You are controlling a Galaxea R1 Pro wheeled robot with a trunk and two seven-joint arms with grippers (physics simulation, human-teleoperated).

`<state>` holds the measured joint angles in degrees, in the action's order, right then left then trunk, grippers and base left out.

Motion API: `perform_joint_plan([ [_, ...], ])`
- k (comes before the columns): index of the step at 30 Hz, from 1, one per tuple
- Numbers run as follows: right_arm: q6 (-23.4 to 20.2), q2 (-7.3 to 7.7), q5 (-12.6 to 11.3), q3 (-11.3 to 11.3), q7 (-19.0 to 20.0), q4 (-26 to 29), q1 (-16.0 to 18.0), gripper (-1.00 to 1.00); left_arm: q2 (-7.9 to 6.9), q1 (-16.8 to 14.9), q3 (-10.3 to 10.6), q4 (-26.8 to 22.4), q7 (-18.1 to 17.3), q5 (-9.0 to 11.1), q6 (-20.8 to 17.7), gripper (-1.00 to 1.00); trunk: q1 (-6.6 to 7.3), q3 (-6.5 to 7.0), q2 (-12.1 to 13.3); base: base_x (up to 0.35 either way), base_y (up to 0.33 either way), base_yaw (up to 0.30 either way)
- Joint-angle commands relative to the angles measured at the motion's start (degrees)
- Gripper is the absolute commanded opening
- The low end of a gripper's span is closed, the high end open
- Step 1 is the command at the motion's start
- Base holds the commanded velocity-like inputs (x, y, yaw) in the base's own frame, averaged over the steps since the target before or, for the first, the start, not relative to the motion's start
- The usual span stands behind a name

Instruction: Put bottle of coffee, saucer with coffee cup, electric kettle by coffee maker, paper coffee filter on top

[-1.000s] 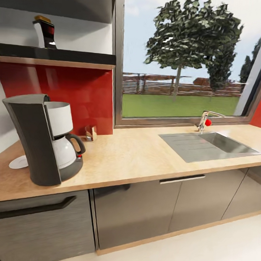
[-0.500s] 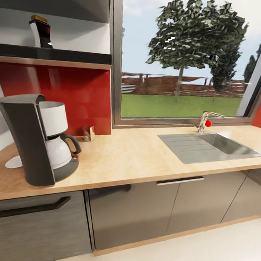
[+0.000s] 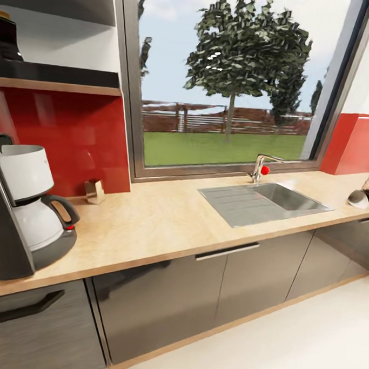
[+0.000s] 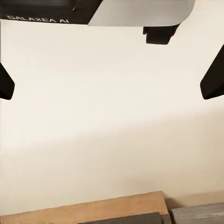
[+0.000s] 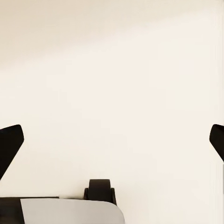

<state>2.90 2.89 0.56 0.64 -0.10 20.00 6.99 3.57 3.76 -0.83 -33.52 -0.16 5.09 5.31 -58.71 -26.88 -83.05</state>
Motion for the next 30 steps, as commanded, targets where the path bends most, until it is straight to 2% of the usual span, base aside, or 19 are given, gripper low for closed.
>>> perform_joint_plan([
  [1,0.2,0.01,0.1,0.1,0.0,-0.1,0.0,1.00,0.03,0.0,-0.1,-0.1,0.0,0.5,0.1,1.00,-0.02,-0.05,0.0,0.198,-0.101,-0.094],
  [17,0.2,0.27,0.1,0.2,0.0,-0.3,0.0,1.00,0.09,0.0,0.0,-0.1,0.1,0.5,0.1,1.00,-0.02,-0.05,0.0,0.243,-0.178,-0.118],
  [23,0.3,0.38,0.1,0.0,0.0,-0.4,0.0,1.00,0.08,0.0,0.0,-0.1,0.1,0.5,0.1,1.00,-0.02,-0.05,0.0,0.087,-0.286,-0.015],
  [30,0.3,0.39,0.1,0.0,0.0,-0.4,0.0,1.00,0.07,0.0,0.0,-0.1,0.1,0.4,0.1,1.00,-0.02,-0.05,0.0,0.010,-0.306,-0.208],
])
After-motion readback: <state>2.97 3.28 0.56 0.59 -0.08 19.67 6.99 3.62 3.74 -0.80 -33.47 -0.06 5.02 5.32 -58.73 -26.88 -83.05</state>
